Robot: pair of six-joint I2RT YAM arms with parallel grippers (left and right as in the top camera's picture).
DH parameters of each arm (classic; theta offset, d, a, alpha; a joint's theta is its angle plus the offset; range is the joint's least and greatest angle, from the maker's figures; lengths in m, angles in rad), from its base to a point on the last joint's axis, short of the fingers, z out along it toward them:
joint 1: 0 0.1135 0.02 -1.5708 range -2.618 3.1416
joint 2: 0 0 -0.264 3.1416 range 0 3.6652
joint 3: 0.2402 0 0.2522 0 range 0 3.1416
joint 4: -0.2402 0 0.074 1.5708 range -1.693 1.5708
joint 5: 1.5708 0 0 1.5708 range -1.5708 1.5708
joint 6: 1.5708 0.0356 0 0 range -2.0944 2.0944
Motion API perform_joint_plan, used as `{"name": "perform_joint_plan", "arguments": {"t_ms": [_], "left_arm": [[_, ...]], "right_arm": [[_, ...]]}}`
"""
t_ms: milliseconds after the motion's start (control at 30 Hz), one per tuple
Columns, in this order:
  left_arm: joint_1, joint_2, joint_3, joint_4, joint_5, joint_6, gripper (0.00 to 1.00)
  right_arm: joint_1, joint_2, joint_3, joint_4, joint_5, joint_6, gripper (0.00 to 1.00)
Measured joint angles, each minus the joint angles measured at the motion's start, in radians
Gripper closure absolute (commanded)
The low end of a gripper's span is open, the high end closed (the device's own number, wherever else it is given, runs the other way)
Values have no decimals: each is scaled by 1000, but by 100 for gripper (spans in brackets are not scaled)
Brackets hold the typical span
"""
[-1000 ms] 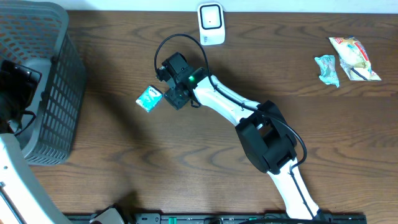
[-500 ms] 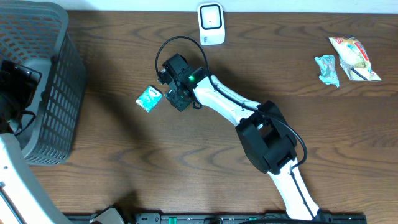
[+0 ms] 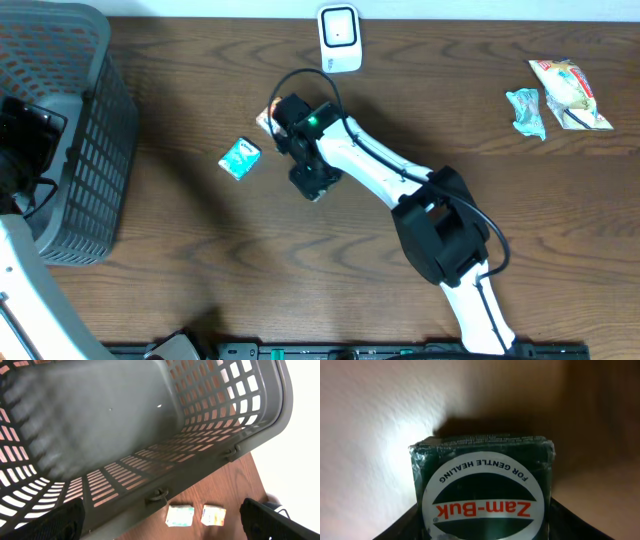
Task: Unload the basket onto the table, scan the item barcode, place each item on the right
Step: 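Raise the Zam-Buk tin to the white scanner with the right gripper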
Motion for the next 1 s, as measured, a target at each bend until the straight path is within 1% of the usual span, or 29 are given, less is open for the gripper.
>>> {"name": "perform_joint_plan", "arguments": {"t_ms": [100,200,333,600,667,700,833,867,933,1000], "left_arm": [[0,0,0,0,0,0,2],[0,0,0,0,0,0,3],[0,0,0,0,0,0,2],[0,0,0,0,0,0,2],[0,0,0,0,0,0,2],[0,0,0,0,0,0,2],[0,0,0,0,0,0,2],[0,0,0,0,0,0,2],[0,0,0,0,0,0,2],[0,0,0,0,0,0,2]], "right_arm": [[-7,-12,0,-140,63,3,46],[-11,-12,0,-163,87,5,45],[-15,-12,0,-165,103,5,46],[-15,-12,0,-159,89,5,45],[-15,-12,0,-165,85,5,53],[-15,-12,0,-169,83,3,55],[-14,-12,0,-177,69,8,53],[-14,-12,0,-177,66,8,55],[-13,-12,0,-175,59,8,66],[-13,-12,0,-170,55,10,65]]}}
